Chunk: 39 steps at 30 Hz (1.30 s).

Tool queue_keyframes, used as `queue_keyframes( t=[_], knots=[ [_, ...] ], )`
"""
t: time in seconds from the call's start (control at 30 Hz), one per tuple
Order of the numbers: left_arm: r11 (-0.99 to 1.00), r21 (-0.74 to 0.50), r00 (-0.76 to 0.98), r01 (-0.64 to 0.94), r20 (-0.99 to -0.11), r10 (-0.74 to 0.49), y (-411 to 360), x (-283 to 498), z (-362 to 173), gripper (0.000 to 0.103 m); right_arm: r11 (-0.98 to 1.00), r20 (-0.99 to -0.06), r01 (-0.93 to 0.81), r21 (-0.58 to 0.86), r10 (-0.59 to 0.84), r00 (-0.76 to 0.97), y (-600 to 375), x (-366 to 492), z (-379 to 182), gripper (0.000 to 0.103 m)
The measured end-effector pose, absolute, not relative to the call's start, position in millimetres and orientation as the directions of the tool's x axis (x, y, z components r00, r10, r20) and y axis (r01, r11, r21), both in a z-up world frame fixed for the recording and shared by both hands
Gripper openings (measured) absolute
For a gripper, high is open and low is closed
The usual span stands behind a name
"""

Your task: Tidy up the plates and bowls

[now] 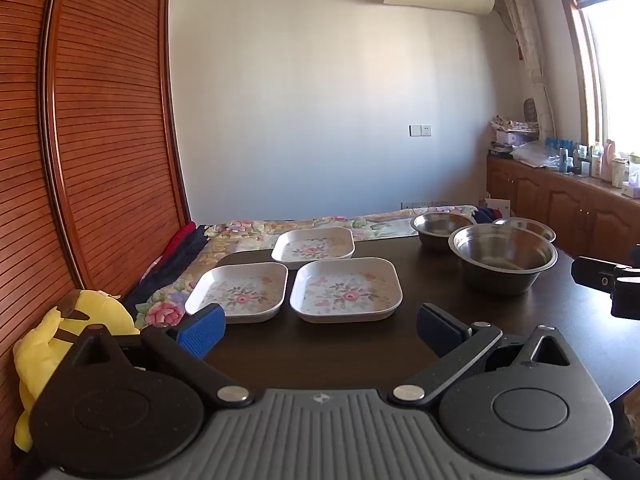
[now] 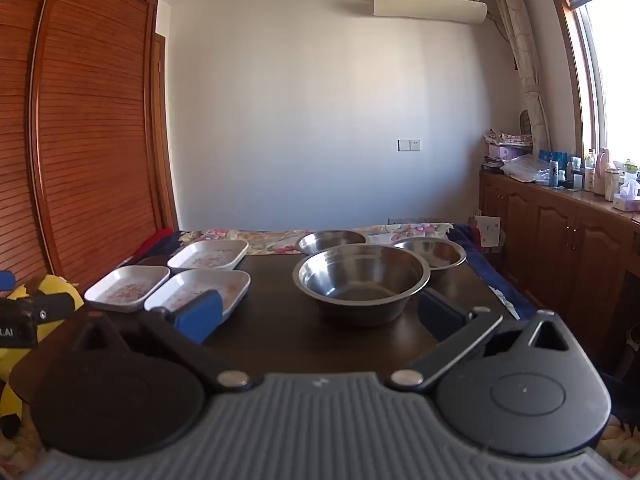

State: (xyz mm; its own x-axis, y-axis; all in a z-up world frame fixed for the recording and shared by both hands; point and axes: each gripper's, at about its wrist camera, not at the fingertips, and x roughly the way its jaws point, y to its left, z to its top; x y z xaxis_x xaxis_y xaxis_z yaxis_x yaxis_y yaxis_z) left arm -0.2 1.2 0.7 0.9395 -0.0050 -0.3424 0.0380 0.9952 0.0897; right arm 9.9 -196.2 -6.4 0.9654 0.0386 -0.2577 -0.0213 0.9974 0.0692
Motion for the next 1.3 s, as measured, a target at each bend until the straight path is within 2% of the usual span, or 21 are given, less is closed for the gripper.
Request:
queue_keyframes(
  t=[1.3],
  knots=[
    [0.993, 0.108, 0.939, 0.043, -0.344, -0.003, -2.6, -0.1, -1.3, 0.103, 0.998, -0.253, -0.018, 0.061, 0.033, 0.967, -200.8, 7.1, -7.9, 0.103]
  ],
)
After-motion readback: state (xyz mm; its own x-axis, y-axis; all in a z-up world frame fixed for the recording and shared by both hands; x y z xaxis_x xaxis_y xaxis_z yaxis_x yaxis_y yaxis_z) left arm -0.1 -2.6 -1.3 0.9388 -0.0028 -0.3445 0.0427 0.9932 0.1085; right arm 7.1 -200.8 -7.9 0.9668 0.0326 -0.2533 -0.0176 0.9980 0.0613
